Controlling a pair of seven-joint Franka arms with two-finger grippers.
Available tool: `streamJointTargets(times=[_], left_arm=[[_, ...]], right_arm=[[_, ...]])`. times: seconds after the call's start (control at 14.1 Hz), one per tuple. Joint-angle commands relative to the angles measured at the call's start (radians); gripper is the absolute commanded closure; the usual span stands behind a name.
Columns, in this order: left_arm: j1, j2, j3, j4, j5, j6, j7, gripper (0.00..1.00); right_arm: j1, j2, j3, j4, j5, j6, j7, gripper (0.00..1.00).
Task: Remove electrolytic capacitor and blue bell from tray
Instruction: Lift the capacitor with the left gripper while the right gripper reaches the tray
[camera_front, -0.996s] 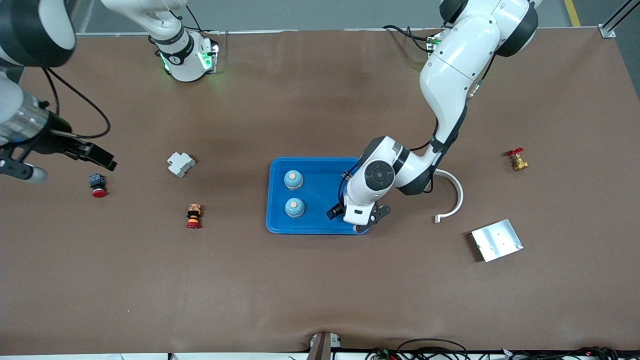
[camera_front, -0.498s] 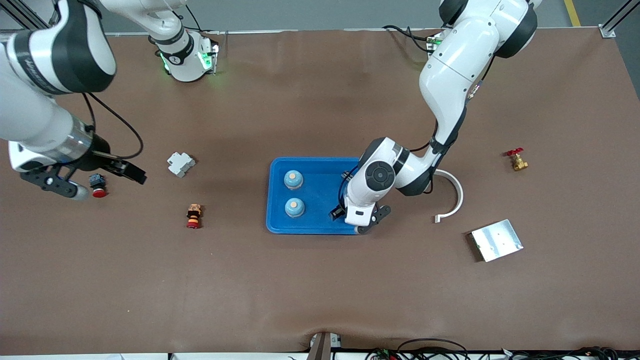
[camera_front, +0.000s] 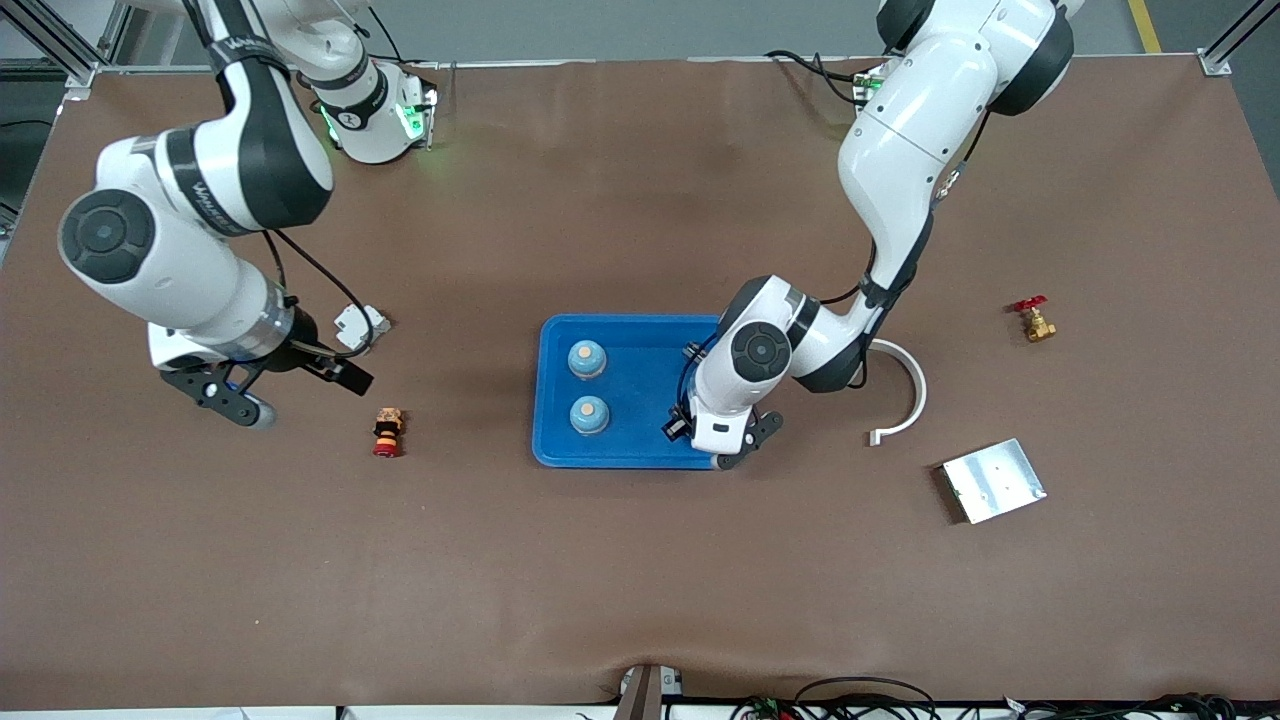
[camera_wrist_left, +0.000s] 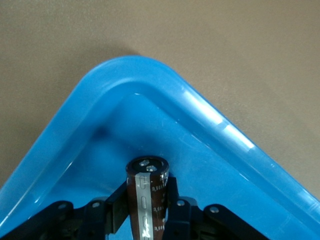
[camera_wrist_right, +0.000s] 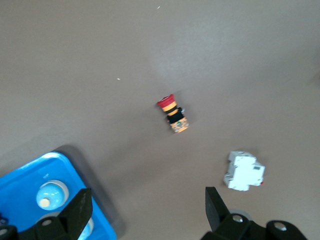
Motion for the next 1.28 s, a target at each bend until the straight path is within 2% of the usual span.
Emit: streamJointTargets(times=[0.0,0.14,0.28,0.57,0.71,0.93,1.21], left_arm=[[-0.028,-0.017,0.029,0.014,0.023,-0.001,-0.053,1.00],[-0.028,-0.046,0.029,0.013,0.022,-0.011,-0.058,1.00],[-0.026,-0.090,0.027,0.014,0.022,-0.081,-0.058,1.00],[0.009,-0.230,0.026,0.005,0.025,-0.311,-0.032,1.00],[0.053,-0.299,0.023,-0.015,0.025,-0.452,0.131,1.00],[0.130,-0.427,0.012,-0.102,0.009,-0.543,0.321,1.00],[0.212,-0.584,0.012,-0.289,0.009,-0.545,0.529,1.00]], right_arm=[[0.065,0.025,-0.008,0.004,-0.015,0.033,0.110,0.00],[0.093,0.044,-0.008,0.004,-0.016,0.054,0.155,0.00],[0.119,0.062,-0.008,0.004,-0.016,0.079,0.213,0.00],[0.177,0.104,-0.008,0.005,-0.016,0.136,0.334,0.00],[0.202,0.128,-0.008,0.007,-0.015,0.160,0.391,0.00],[0.245,0.176,-0.008,0.011,-0.015,0.211,0.478,0.00],[0.317,0.254,-0.011,0.014,-0.025,0.303,0.592,0.00]])
